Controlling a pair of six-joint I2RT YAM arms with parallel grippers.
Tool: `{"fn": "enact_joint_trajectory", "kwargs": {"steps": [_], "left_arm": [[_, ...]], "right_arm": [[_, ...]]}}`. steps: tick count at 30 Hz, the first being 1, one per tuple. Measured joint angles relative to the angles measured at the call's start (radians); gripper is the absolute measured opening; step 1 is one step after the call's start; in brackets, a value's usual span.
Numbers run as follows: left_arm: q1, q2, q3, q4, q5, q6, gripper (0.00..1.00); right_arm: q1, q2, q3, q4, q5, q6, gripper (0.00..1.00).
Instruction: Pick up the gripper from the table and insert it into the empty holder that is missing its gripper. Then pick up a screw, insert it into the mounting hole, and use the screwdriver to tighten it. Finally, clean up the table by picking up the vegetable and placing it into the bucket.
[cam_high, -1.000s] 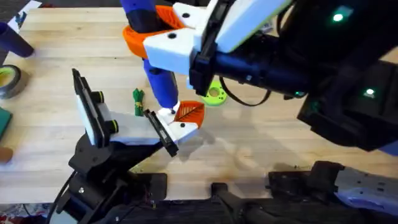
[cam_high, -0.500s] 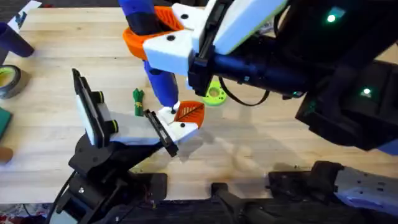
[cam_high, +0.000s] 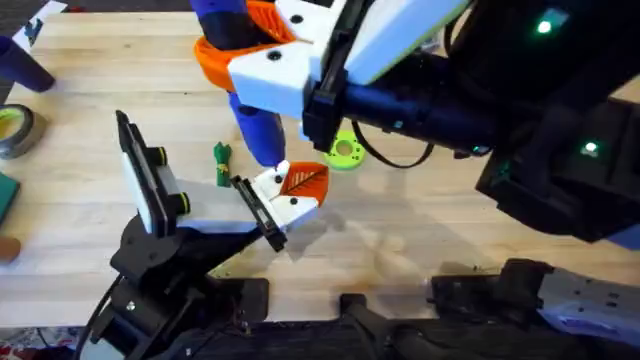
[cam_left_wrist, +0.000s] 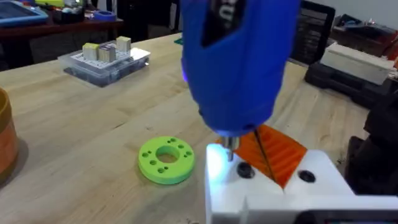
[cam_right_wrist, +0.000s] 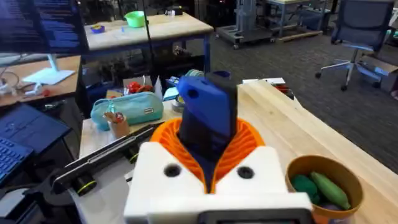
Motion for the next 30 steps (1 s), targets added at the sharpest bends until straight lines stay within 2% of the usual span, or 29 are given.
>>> {"fn": "enact_joint_trajectory", "kwargs": {"steps": [30], "left_arm": [[0.000, 0.000, 0.000, 0.000, 0.000, 0.000, 0.016]], "right_arm": [[0.000, -0.035, 0.000, -0.013, 0.000, 0.028, 0.024]]}}
